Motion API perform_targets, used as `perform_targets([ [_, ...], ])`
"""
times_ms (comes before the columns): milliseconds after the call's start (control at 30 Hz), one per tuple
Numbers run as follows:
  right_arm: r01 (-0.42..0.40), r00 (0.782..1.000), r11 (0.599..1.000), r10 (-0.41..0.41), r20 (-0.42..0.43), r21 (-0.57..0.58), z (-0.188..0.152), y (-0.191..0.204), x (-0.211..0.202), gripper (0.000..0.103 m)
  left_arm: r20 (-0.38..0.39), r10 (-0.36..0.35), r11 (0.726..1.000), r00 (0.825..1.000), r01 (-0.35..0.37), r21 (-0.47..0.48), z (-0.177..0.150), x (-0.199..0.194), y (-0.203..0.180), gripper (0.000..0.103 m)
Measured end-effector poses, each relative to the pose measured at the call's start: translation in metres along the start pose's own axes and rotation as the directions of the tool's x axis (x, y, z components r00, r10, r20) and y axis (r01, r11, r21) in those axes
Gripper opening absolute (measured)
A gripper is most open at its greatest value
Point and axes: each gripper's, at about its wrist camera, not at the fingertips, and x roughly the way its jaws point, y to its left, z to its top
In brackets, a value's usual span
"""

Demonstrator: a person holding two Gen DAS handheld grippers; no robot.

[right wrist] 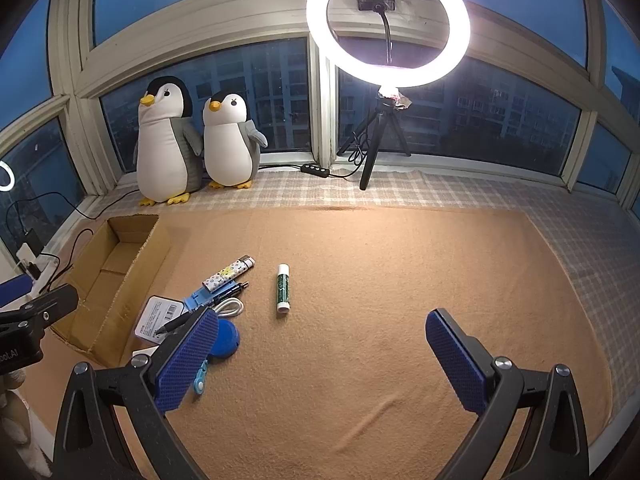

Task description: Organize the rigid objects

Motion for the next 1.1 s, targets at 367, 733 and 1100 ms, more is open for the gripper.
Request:
perform_targets([
  [367,-0.001,1.000,1.000,0.001,-0.008,-0.005,-0.002,0.004,0.001,0.102,-0.008,-0.004,1.000,1.000,0.004,-0.006,0.001,0.003,0.002,0.103],
  [733,-0.003,1.000,1.000,0.003,-0.019,-0.002,-0.002,0.004,0.007,0.102,-0.012,-0.007,1.000,1.000,0.007,-0.005,0.001,0.006,0.003,0.103],
  [1100,-0.007,1.000,1.000,0.007,-0.031,-0.008,-0.003,0.006,0.011,0.102,-0.015,-0.007,1.000,1.000,0.007,-0.006,0.001,0.008,0.003,0.103],
])
